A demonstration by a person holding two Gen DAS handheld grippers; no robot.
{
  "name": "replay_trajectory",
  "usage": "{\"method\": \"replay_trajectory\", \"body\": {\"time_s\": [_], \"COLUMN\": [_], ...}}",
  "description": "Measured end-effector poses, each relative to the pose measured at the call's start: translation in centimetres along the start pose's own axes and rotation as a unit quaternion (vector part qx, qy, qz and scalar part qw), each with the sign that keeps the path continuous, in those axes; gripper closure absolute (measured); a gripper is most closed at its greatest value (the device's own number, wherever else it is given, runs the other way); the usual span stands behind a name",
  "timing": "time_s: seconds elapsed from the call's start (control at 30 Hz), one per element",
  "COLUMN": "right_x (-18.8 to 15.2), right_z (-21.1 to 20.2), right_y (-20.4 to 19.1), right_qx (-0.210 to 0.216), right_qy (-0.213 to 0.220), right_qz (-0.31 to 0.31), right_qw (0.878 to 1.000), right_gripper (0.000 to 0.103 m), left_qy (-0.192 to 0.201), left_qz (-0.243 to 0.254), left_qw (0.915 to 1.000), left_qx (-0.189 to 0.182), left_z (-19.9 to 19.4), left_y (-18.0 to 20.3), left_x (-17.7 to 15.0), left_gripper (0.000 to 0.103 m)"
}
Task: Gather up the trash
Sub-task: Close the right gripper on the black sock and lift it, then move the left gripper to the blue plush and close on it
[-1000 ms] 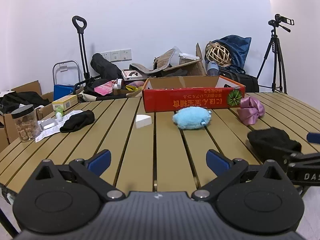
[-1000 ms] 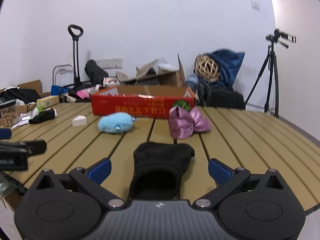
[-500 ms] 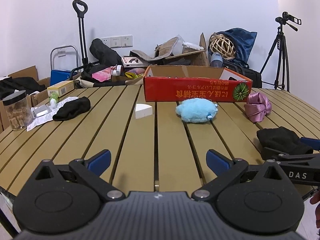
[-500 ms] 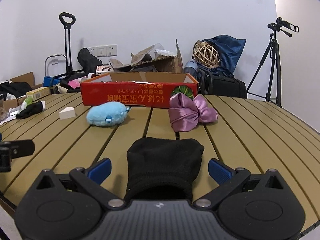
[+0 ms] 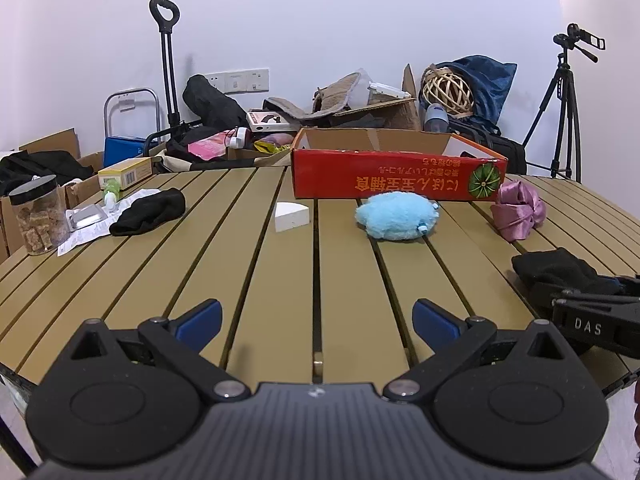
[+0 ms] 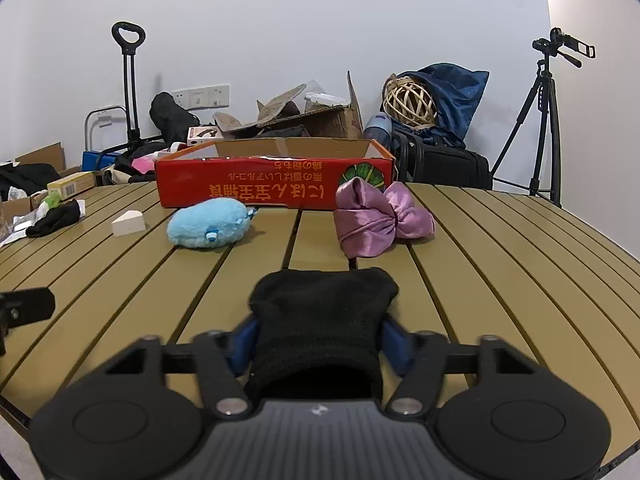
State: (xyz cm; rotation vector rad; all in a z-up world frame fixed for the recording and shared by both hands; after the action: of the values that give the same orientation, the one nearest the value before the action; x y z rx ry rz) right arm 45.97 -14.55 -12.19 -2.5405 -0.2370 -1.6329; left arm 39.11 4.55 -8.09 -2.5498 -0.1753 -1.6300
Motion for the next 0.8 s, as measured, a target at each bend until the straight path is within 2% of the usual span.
{"method": "replay_trajectory", "body": {"time_s": [0.07,0.2,0.3,0.53,0.8], "right_x": [0.0,0.2,0.6,2.2,3.1], "right_z": [0.0,-0.2,-0.5,-1.1,-0.9], "right_y": [0.1,0.5,1.1,4.3,8.6], "right_qx": [-0.001,0.004,0.006,-0.006,-0.035], "right_qy": [-0.002,0.0,0.009,0.037,0.056], "right_qz": [-0.003,0.003,0.006,0.041,0.075], "right_qw": [1.0,1.0,1.0,0.998,0.995], "right_gripper": [0.07,0.087,0.091,0.091,0.091], "left_qy": [0.0,-0.001,-0.001,-0.011,-0.019], "left_qz": [0.001,0.001,0.002,0.006,0.023], "left_qw": [1.0,1.0,1.0,0.9998,0.9985], "left_qx": [-0.002,-0.003,-0.005,-0.018,-0.047], "left_z": [-0.1,-0.1,-0.2,0.3,2.4], "left_y": [0.1,0.3,0.4,0.4,2.1], "left_x": [-0.1,-0.1,-0.2,0.3,2.6], "left_gripper": [0.0,0.0,0.0,0.0,0.0]}}
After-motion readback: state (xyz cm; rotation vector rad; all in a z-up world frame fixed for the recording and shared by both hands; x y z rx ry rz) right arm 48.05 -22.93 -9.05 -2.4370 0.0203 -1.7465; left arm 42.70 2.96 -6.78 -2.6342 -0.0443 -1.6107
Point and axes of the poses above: each gripper's, at about its wrist camera, not at the fingertips, and z roughly the way its jaws point, y to its right, x to its top, the point moved 7 cm from there along z, roughly the way its jaws point, and after that the axes turned 3 degrees about y, right-handed, at the moved point
